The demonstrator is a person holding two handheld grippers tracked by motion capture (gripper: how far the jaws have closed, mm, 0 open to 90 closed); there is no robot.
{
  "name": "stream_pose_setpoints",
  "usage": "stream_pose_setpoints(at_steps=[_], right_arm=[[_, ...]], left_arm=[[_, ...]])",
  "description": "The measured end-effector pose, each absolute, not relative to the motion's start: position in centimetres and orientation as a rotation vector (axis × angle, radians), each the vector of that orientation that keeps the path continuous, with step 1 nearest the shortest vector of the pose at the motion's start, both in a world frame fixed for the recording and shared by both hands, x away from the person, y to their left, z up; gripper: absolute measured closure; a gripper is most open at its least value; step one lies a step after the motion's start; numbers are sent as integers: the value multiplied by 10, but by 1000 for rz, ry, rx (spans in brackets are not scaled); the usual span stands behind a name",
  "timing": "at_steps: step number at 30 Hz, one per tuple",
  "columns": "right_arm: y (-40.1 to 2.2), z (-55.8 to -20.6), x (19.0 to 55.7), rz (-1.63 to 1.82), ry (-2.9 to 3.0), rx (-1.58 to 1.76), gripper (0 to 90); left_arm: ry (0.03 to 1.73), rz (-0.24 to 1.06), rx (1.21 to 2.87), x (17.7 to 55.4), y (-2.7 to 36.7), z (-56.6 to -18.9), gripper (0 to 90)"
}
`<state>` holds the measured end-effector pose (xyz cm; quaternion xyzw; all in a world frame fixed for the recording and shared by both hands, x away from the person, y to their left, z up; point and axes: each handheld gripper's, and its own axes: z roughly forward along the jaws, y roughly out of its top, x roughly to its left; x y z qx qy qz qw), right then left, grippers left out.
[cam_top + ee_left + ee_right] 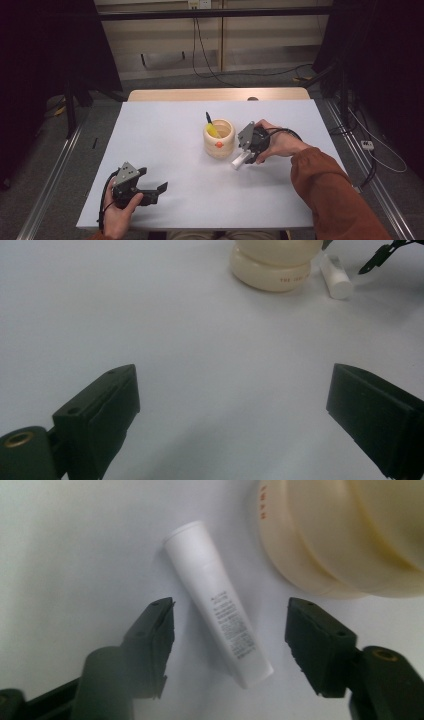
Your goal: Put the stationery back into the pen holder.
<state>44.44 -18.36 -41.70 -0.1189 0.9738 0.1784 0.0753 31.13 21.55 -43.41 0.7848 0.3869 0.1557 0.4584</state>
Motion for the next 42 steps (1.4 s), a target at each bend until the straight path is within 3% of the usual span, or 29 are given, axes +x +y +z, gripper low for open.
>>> stream_pose_setpoints(at_steps=[7, 26, 42], right_arm=[[-178, -425, 445, 475, 2928, -444, 513], [-178, -429, 449, 480, 2946, -446, 697], [-188, -422, 440, 689, 2930, -336, 704]], left_arm=[[955, 379, 1933, 311, 215, -434, 68], [955, 375, 1937, 311, 215, -435, 68], [954, 378, 1929, 311, 215, -434, 68]])
